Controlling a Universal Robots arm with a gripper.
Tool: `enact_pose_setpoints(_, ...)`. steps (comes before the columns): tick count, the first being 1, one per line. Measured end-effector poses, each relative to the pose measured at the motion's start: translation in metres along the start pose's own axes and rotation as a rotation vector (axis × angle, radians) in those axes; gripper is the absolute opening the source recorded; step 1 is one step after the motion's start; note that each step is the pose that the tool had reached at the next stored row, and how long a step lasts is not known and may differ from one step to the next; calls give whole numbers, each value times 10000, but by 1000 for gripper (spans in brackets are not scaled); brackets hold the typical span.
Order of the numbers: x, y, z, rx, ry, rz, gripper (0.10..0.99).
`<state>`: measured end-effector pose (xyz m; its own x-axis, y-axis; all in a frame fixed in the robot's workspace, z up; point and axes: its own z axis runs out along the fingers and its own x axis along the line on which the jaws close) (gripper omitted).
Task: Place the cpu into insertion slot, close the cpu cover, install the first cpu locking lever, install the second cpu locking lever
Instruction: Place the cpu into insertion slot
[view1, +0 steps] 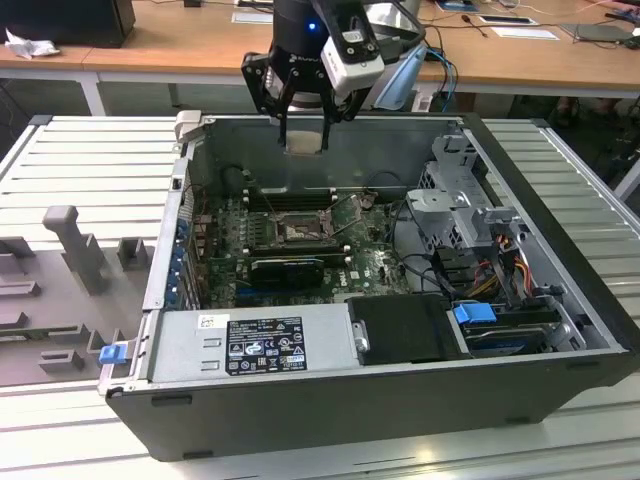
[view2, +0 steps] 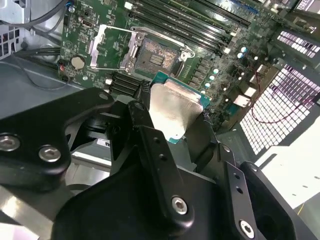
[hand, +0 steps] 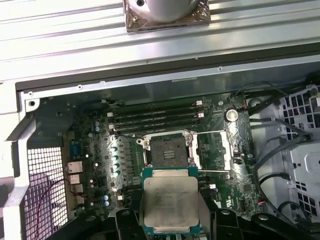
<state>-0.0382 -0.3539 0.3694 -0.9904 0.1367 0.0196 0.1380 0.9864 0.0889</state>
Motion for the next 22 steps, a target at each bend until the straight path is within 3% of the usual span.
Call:
enact_pose_setpoints(5,0,-1,14,1,-10,124,525)
enact_pose_setpoints(10,-1,-1,18,-21,-107,1211,525)
enact_pose_setpoints(22,-1,-2,22,-44,-213,2400,525)
